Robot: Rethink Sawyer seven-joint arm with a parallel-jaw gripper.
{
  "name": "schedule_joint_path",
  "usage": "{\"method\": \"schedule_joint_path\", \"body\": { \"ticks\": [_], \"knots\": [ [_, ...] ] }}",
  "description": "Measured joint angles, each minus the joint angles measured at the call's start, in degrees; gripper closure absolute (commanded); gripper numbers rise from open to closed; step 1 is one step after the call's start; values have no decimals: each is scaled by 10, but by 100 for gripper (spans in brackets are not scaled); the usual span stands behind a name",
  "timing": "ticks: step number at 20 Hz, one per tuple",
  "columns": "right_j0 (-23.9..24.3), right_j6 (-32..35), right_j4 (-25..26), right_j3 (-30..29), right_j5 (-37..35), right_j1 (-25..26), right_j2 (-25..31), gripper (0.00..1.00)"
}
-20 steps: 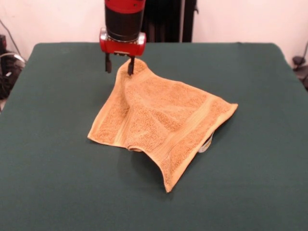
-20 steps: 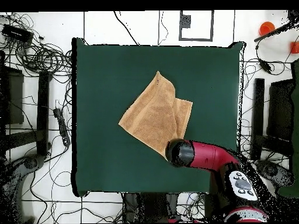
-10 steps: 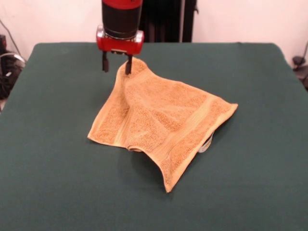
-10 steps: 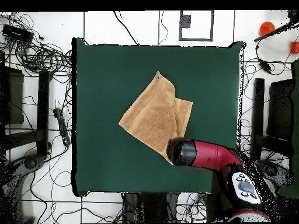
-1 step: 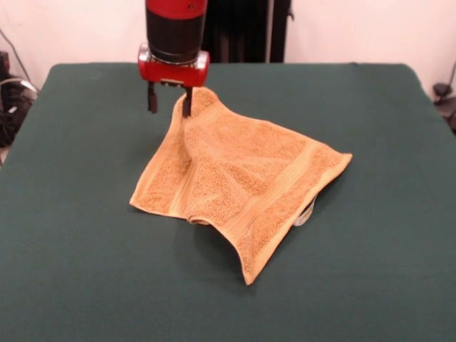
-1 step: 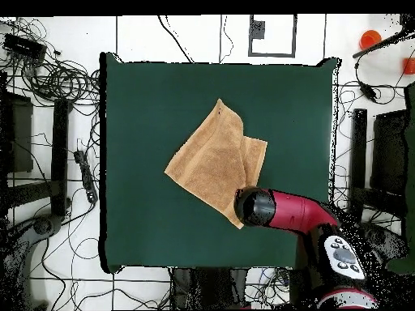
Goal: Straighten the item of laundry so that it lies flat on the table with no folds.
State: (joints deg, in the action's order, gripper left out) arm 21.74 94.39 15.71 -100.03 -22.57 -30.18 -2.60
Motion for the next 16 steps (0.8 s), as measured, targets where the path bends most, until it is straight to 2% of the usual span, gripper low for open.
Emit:
{"method": "schedule_joint_path", "body": {
  "ticks": [6, 16],
  "knots": [
    [19, 0, -5, 21, 0, 15, 16, 0],
    [23, 0, -35, 63, 0, 31, 25, 0]
  ]
}}
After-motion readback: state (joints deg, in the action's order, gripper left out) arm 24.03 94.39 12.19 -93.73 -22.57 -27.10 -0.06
